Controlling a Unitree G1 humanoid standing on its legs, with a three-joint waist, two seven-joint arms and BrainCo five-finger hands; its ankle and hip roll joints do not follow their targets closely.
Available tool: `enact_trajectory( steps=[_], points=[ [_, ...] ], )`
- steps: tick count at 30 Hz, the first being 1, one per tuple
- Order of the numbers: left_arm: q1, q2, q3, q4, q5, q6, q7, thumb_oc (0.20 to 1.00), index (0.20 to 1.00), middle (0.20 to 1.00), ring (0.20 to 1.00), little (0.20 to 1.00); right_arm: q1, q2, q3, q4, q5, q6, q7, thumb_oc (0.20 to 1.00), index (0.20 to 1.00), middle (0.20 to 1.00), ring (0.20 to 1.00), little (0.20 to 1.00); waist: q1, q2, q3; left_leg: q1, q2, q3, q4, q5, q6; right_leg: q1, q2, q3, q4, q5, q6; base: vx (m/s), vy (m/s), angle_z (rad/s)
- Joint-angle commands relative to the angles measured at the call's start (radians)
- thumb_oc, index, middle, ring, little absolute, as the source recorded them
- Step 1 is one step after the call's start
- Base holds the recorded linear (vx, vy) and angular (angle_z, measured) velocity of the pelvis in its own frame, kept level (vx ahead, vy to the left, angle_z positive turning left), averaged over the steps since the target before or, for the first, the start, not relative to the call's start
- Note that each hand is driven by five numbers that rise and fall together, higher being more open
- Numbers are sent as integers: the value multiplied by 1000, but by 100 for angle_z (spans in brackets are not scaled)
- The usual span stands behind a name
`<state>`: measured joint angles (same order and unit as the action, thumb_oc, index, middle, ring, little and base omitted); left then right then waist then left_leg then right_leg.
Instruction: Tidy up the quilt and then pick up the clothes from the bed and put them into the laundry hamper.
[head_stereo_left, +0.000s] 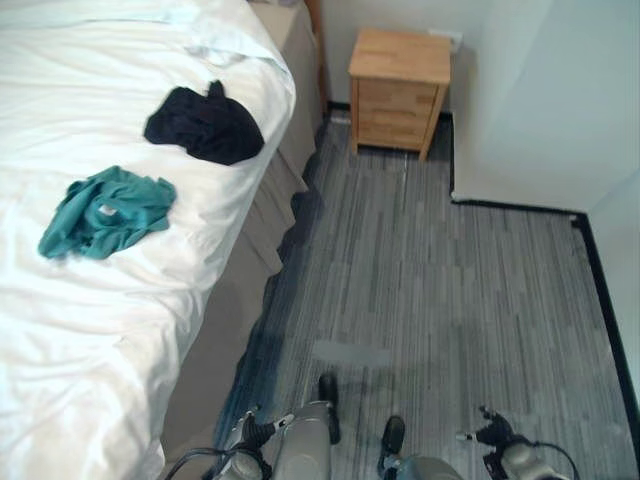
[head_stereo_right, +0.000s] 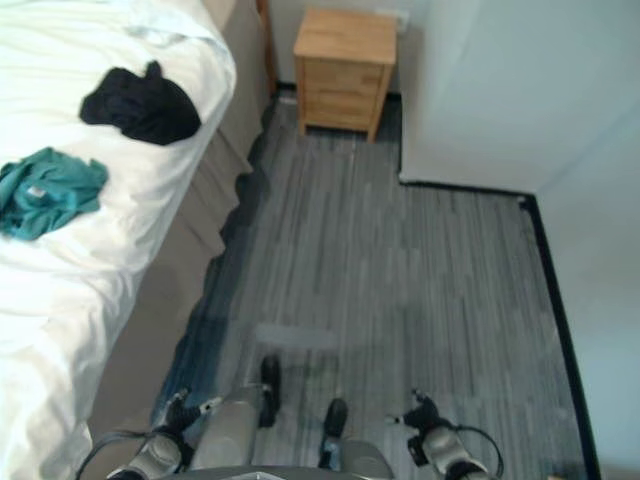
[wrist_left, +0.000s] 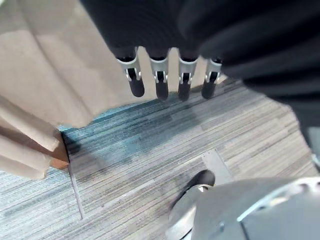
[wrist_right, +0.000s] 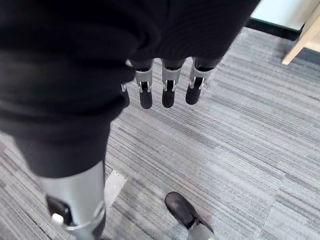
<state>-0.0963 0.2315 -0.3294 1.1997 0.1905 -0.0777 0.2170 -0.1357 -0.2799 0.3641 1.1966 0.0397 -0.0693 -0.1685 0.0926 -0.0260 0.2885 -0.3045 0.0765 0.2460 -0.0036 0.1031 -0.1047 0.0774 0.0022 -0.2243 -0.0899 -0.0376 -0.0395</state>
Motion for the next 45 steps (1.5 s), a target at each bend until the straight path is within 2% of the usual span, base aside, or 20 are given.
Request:
enact_trajectory(
  steps=[1, 3, 4, 5, 7, 11, 14, 17, 20, 21, 24, 27, 28, 32, 33, 36, 37, 39, 41, 45],
  points=[
    [5, 4, -44, 24, 87, 2, -18, 1000, 1000, 1000, 1000, 1000, 64, 10, -4, -39, -50, -19, 0, 1000, 1000, 1000, 1000, 1000, 37, -72, -36, 34, -50, 3, 68, -36, 92, 161, 11, 8, 96, -172, 121, 475, 58, -22],
    [0, 13, -50, 32, 99, 3, -21, 1000, 1000, 1000, 1000, 1000, 58, 19, -7, -31, -50, -19, 5, 1000, 1000, 1000, 1000, 1000, 37, -88, -34, 44, -57, 12, 81, -55, 108, 130, 15, 7, 208, -153, 161, 288, 57, -30],
    [-1, 20, -58, 38, 124, 2, -18, 1000, 1000, 1000, 1000, 1000, 56, 30, -6, -31, -55, -15, 10, 1000, 1000, 1000, 1000, 1000, 22, -100, -25, 64, -65, 27, 95, -85, 123, 70, -9, 10, 325, -96, 225, 397, 156, -53],
    [-17, 39, -84, 23, 142, 5, -20, 1000, 1000, 1000, 1000, 1000, 39, 29, -7, -49, -51, -15, 18, 1000, 1000, 1000, 1000, 1000, -14, -87, 2, 119, -62, 31, 98, -121, 145, -62, -62, 22, 568, 56, 295, 397, 156, -47],
    [-26, 49, -95, 12, 147, 8, -18, 1000, 1000, 1000, 1000, 1000, 29, 30, -9, -61, -49, -18, 17, 1000, 1000, 1000, 1000, 1000, -30, -60, 13, 157, -47, 26, 83, -126, 150, -137, -69, 11, 667, 90, 301, 462, 171, -30],
    [-76, 59, -155, -47, 192, -2, -22, 1000, 1000, 1000, 1000, 1000, 29, 23, -29, -92, -4, -26, 14, 1000, 1000, 1000, 1000, 1000, -105, -4, 32, 360, -62, -23, -25, -186, 124, -243, -123, -69, 391, -17, 218, 722, 57, 17],
    [-108, 58, -164, -46, 220, -15, -39, 1000, 1000, 1000, 1000, 1000, 42, 33, -80, -73, 80, -20, 30, 1000, 1000, 1000, 1000, 1000, -145, 23, 10, 464, -30, -39, -66, -237, 68, -289, -184, -77, 79, 77, 244, 703, -165, 66],
    [-89, 52, -167, -27, 249, -33, -48, 1000, 1000, 1000, 1000, 1000, 58, 32, -101, -63, 80, -11, 50, 1000, 1000, 1000, 1000, 1000, -165, 38, -14, 563, -22, -62, -26, -302, 48, -321, -224, -100, 82, 123, 262, 733, -115, 77],
    [-57, 36, -164, -5, 244, -30, -44, 1000, 1000, 1000, 1000, 1000, 70, 17, -98, -51, 68, -9, 56, 1000, 1000, 1000, 1000, 1000, -190, 57, -29, 558, 11, -80, 144, -237, 19, -280, -183, -84, 105, 123, 221, 597, -152, 34],
    [-34, 22, -151, 0, 229, -18, -42, 1000, 1000, 1000, 1000, 1000, 77, 1, -86, -50, 50, -9, 51, 1000, 1000, 1000, 1000, 1000, -169, 51, -24, 434, 63, -94, 501, -120, 3, -203, -136, -105, 86, 100, 160, 371, -224, 14],
    [-38, 24, -141, -23, 184, -20, -31, 1000, 1000, 1000, 1000, 1000, 59, -19, -63, -63, 38, -9, 49, 1000, 1000, 1000, 1000, 1000, -131, 13, -2, 267, 77, -112, 753, -90, 27, -106, -112, -119, 40, 68, 115, 542, -295, -10],
    [-48, 22, -130, -40, 152, -23, -20, 1000, 1000, 1000, 1000, 1000, 30, -23, -13, -68, -7, -8, 43, 1000, 1000, 1000, 1000, 1000, -60, -19, 9, 134, 55, -82, 688, -156, 45, -5, -102, -103, 7, 7, 117, 515, 10, -31],
    [-42, 22, -124, -61, 146, -30, -20, 1000, 1000, 1000, 1000, 1000, 21, -23, 9, -70, -34, -10, 41, 1000, 1000, 1000, 1000, 1000, -18, -27, -2, 92, 26, -47, 510, -166, 58, 42, -96, -97, 3, -25, 125, 548, 114, -39],
    [-23, 20, -110, -60, 152, -27, -21, 1000, 1000, 1000, 1000, 1000, 24, -15, 14, -62, -65, -14, 30, 1000, 1000, 1000, 1000, 1000, 4, -17, -30, 107, 16, 123, 164, -91, 46, 131, -44, -128, 3, -105, 136, 566, 85, -5],
    [-14, 20, -100, -49, 165, -18, -30, 1000, 1000, 1000, 1000, 1000, 23, -4, 6, -54, -74, -11, 21, 1000, 1000, 1000, 1000, 1000, -4, -19, -46, 144, 41, 317, 96, -71, 60, 158, -10, -179, 34, -116, 138, 438, 134, 77],
    [14, 39, -85, -29, 159, -9, -31, 1000, 1000, 1000, 1000, 1000, 21, 14, 10, -47, -79, -9, 26, 1000, 1000, 1000, 1000, 1000, 8, -41, -68, 187, -35, 279, 29, -89, 106, 112, -31, -216, 217, -83, 196, 466, 166, 111],
    [25, 41, -63, 3, 149, -1, -29, 1000, 1000, 1000, 1000, 1000, 13, 23, 2, -53, -79, -6, 36, 1000, 1000, 1000, 1000, 1000, 2, -38, -67, 229, -72, 251, 14, -121, 144, 38, -99, -232, 440, 2, 297, 394, 159, 106],
    [34, 56, -49, 12, 145, 2, -21, 1000, 1000, 1000, 1000, 1000, -20, 17, -7, -75, -83, -10, 27, 1000, 1000, 1000, 1000, 1000, -20, -19, -58, 293, -80, 192, -10, -137, 164, -74, -135, -171, 642, 65, 301, 372, 99, 137],
    [54, 68, -34, 0, 134, -3, -18, 1000, 1000, 1000, 1000, 1000, -46, 2, 0, -147, -94, -17, 10, 1000, 1000, 1000, 1000, 1000, -30, 5, -52, 334, -69, 138, -28, -131, 173, -126, -137, -131, 631, 59, 291, 265, -31, 126],
    [95, 99, -46, 6, 146, -30, -22, 1000, 1000, 1000, 1000, 1000, -117, -66, 34, -338, -126, -51, -20, 1000, 1000, 1000, 1000, 1000, -52, 7, -76, 362, -73, -42, -71, -133, 141, -151, -142, 24, 293, -4, 220, 413, -200, 152]
  ],
)
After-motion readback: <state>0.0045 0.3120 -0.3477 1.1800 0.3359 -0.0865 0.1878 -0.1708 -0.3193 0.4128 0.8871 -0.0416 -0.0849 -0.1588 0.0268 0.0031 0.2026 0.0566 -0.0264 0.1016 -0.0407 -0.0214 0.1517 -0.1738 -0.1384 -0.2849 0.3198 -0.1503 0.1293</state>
